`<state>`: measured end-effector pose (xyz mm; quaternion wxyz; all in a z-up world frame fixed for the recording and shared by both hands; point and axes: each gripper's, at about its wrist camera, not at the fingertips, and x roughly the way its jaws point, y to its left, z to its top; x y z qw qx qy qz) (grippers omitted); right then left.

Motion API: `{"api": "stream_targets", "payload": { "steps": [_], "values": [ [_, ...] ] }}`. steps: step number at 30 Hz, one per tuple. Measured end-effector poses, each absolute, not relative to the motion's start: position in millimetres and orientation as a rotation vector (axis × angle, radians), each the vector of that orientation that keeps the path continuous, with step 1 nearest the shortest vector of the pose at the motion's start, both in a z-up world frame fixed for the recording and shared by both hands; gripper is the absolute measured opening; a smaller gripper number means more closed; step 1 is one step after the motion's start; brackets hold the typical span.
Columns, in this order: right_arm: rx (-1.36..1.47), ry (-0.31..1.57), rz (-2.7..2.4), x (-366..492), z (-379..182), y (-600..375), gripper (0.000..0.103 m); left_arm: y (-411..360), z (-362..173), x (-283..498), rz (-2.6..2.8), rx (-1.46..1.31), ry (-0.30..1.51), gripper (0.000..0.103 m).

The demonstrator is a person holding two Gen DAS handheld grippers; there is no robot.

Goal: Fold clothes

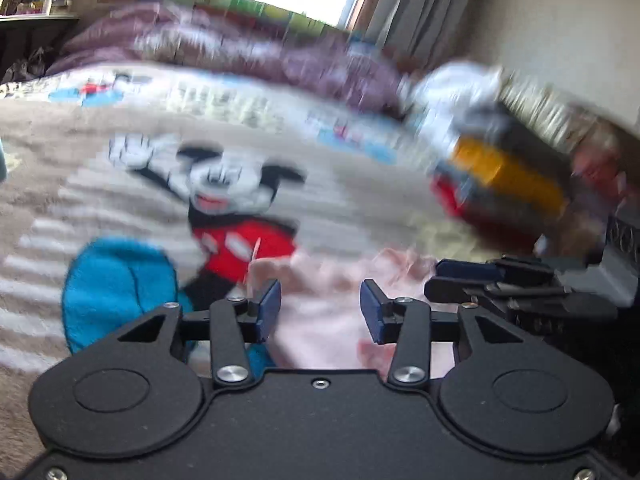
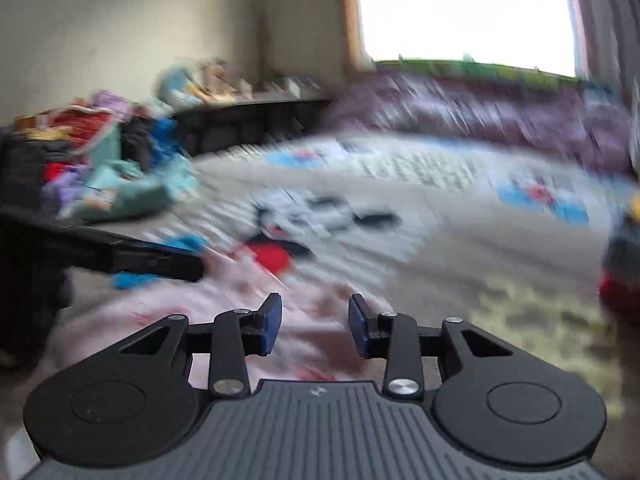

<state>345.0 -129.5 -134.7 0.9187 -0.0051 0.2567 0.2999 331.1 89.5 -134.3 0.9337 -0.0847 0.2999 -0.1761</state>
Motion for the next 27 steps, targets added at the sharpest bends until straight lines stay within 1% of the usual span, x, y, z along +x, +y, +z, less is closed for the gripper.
{"api": "stream_targets", "payload": {
  "steps": [1,2,4,10,12,16,18,19,21,24,27],
  "values": [
    [0.045,0.578,0.616,354,-142,-135,0.038,85,-136,332,-0.359,-0.144,0.62,0.049],
    [0.081,0.587,0.621,356,-142,-141,0.037,84,-135,331,-0.36,-0.132,0.616,0.051],
    [0.146,0.601,0.63,360,-143,-150,0.037,84,-134,328,-0.366,-0.121,0.599,0.051],
    [0.078,0.499,0.625,316,-123,-158,0.038,82,-103,281,-0.458,-0.009,0.451,0.051],
    [-0.007,0.451,0.65,285,-114,-155,0.036,80,-99,264,-0.507,0.016,0.44,0.051],
    [-0.136,0.398,0.669,237,-111,-142,0.034,70,-106,239,-0.569,0.073,0.499,0.051],
    [-0.165,0.508,0.666,237,-127,-132,0.033,56,-124,239,-0.544,0.15,0.584,0.051],
    [-0.154,0.57,0.666,240,-137,-130,0.033,54,-128,239,-0.538,0.161,0.598,0.051],
    [-0.142,0.562,0.648,237,-132,-132,0.033,53,-132,239,-0.535,0.161,0.604,0.051],
    [-0.109,0.528,0.641,227,-122,-137,0.033,70,-123,228,-0.542,0.088,0.58,0.051],
    [0.019,0.537,0.617,227,-121,-151,0.038,91,-119,222,-0.487,-0.025,0.581,0.053]
  ]
}}
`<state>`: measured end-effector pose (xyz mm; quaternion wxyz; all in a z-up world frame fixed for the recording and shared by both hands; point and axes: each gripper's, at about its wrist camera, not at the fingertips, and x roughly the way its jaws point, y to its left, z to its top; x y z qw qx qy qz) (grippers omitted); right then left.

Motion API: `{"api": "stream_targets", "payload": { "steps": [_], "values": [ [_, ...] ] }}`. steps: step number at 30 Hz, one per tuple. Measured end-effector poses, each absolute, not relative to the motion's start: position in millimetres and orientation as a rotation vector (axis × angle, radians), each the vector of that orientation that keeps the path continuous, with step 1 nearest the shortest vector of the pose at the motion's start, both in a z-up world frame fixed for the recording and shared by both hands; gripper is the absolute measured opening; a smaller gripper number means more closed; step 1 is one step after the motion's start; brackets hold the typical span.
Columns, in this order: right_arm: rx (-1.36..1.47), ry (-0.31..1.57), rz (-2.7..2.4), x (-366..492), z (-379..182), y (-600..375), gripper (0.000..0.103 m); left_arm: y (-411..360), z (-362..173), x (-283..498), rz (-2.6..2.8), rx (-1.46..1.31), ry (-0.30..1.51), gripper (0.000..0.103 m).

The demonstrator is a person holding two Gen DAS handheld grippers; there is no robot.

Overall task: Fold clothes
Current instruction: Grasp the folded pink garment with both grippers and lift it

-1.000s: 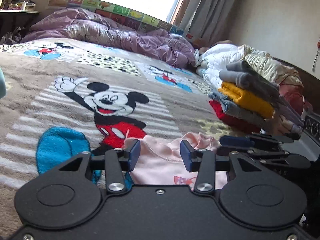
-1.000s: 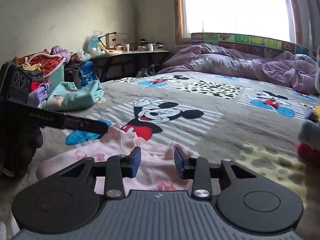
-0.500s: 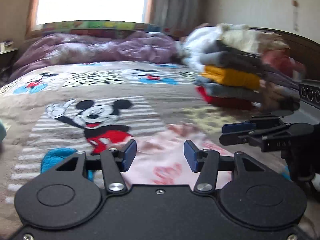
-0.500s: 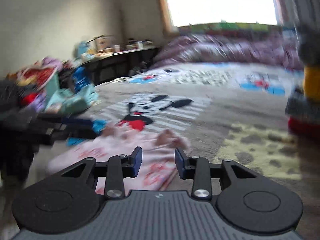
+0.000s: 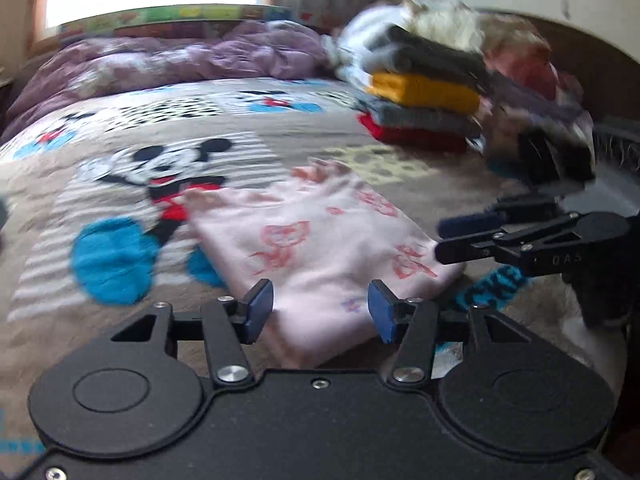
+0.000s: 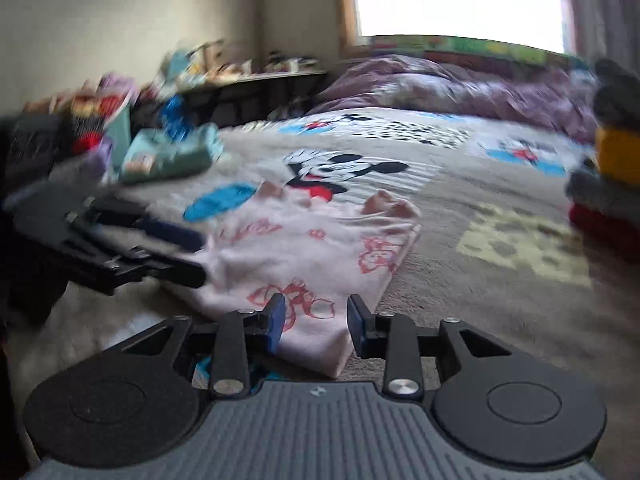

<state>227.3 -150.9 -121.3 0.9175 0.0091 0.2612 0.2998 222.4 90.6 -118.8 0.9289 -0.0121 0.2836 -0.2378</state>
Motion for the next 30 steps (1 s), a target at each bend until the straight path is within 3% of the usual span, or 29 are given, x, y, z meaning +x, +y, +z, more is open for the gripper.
{"api": "stream_targets", "payload": {
  "steps": [6,17,18,20,21,24,28,29,30],
  "values": [
    [0.477,0.657,0.556,270,-144,-182,0.05,125,-132,250,-0.384,-0.395,0.668,0.057],
    [0.551,0.711,0.536,311,-162,-169,0.05,103,-142,299,-0.358,-0.56,0.708,0.054],
    [0.57,0.716,0.537,313,-163,-169,0.043,100,-142,301,-0.353,-0.565,0.707,0.051],
    [0.598,0.73,0.546,319,-166,-168,0.03,98,-144,302,-0.349,-0.585,0.705,0.026],
    [0.612,0.737,0.558,322,-168,-167,0.023,98,-145,303,-0.347,-0.596,0.705,0.019],
    [0.736,0.75,0.576,319,-167,-177,0.017,105,-144,299,-0.349,-0.701,0.701,0.015],
    [0.939,0.735,0.609,298,-158,-194,0.015,119,-133,276,-0.371,-0.836,0.719,0.018],
    [0.963,0.73,0.612,290,-155,-197,0.018,120,-133,270,-0.356,-0.82,0.734,0.024],
    [0.941,0.742,0.593,285,-156,-197,0.026,122,-136,265,-0.336,-0.781,0.749,0.044]
  ]
}}
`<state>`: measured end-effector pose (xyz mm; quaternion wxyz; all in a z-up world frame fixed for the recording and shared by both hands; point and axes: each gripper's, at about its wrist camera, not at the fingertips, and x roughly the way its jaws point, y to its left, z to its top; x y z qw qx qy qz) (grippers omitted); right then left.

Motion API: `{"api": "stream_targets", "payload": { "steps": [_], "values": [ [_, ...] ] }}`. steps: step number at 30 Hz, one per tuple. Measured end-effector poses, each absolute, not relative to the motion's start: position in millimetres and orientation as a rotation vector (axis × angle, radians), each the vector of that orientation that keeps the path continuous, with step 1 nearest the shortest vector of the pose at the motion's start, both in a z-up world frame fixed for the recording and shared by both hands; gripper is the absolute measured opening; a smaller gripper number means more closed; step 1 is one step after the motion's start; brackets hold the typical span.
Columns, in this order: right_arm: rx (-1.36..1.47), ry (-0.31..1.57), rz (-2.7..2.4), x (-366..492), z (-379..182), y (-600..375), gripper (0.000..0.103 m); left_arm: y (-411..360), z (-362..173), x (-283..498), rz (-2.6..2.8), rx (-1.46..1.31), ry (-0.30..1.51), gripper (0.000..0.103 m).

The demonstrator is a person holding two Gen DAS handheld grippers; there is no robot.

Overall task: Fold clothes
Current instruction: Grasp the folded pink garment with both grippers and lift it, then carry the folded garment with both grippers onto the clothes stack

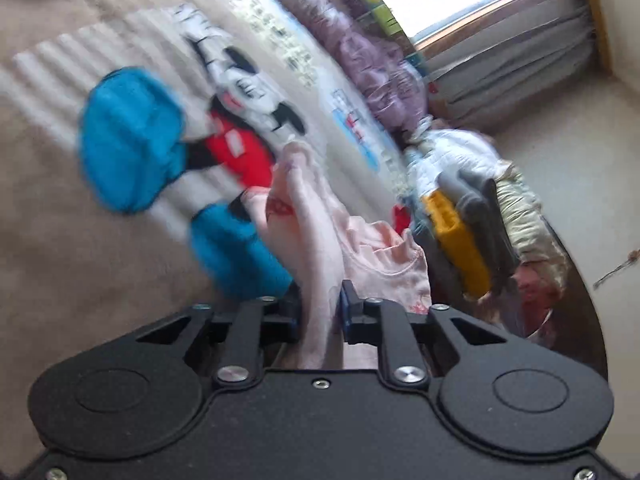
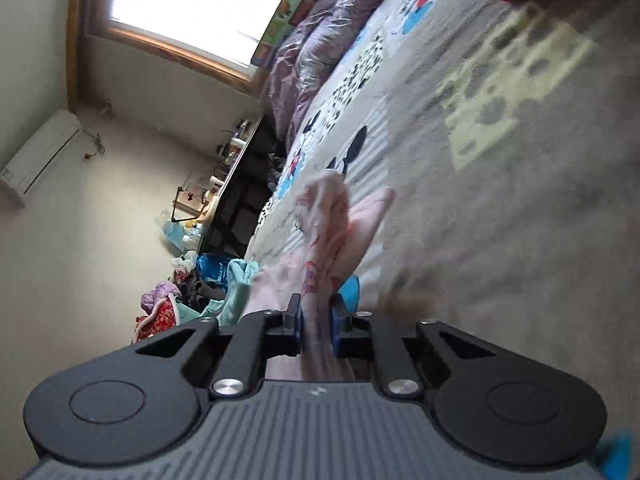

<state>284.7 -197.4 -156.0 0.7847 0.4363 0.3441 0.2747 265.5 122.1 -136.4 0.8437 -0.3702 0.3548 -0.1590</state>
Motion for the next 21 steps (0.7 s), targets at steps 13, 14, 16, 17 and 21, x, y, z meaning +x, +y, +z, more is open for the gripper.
{"api": "stream_targets", "payload": {
  "steps": [13,14,16,17,21],
  "values": [
    [0.687,0.731,0.534,266,-170,-163,0.047,119,-156,246,-0.343,-0.735,0.703,0.021],
    [0.682,0.738,0.54,269,-170,-158,0.027,117,-157,246,-0.343,-0.738,0.694,0.018],
    [0.768,0.759,0.546,270,-173,-156,0.021,122,-159,242,-0.344,-0.801,0.68,0.015],
    [0.803,0.747,0.55,266,-170,-157,0.018,127,-157,237,-0.348,-0.849,0.666,0.015],
    [0.911,0.698,0.629,257,-152,-151,0.017,155,-135,205,-0.359,-0.95,0.568,0.015]
  ]
}}
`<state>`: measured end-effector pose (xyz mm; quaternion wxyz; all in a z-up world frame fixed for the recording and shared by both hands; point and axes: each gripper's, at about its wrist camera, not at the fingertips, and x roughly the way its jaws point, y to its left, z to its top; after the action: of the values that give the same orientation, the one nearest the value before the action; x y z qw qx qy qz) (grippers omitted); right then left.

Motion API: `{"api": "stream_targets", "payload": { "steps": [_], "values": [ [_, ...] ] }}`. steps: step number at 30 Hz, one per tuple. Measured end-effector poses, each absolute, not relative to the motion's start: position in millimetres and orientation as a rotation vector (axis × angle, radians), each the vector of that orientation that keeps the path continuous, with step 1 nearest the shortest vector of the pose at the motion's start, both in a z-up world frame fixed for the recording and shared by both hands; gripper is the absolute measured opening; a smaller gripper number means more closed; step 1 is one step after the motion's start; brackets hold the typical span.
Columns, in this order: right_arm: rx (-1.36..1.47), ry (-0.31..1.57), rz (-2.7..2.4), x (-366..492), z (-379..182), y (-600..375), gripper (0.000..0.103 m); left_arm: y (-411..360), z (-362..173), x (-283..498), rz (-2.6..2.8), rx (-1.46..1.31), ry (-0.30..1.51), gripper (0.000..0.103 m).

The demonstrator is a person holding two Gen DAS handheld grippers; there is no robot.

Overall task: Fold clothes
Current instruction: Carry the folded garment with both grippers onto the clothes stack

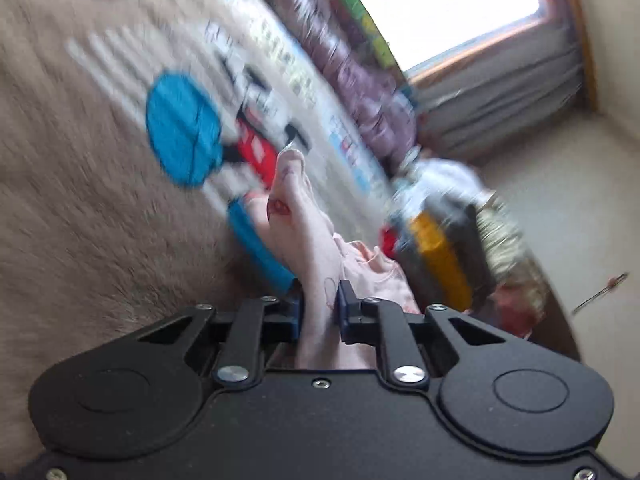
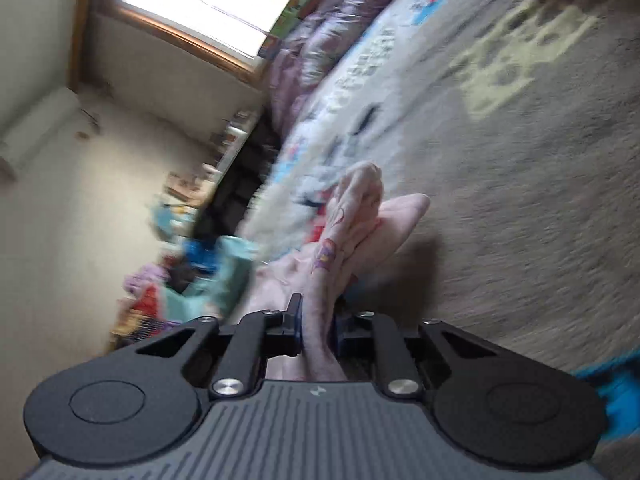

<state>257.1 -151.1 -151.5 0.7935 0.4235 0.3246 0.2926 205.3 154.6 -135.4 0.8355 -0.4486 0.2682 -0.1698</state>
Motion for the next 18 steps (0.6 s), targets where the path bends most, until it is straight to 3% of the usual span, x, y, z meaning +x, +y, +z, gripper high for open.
{"api": "stream_targets", "payload": {
  "steps": [8,18],
  "values": [
    [0.933,0.665,0.906,262,-83,-69,0.017,229,-67,109,-0.237,-1.002,0.288,0.014],
    [0.857,0.733,1.328,303,25,139,0.017,355,15,39,0.017,-1.038,-0.044,0.014]
  ]
}}
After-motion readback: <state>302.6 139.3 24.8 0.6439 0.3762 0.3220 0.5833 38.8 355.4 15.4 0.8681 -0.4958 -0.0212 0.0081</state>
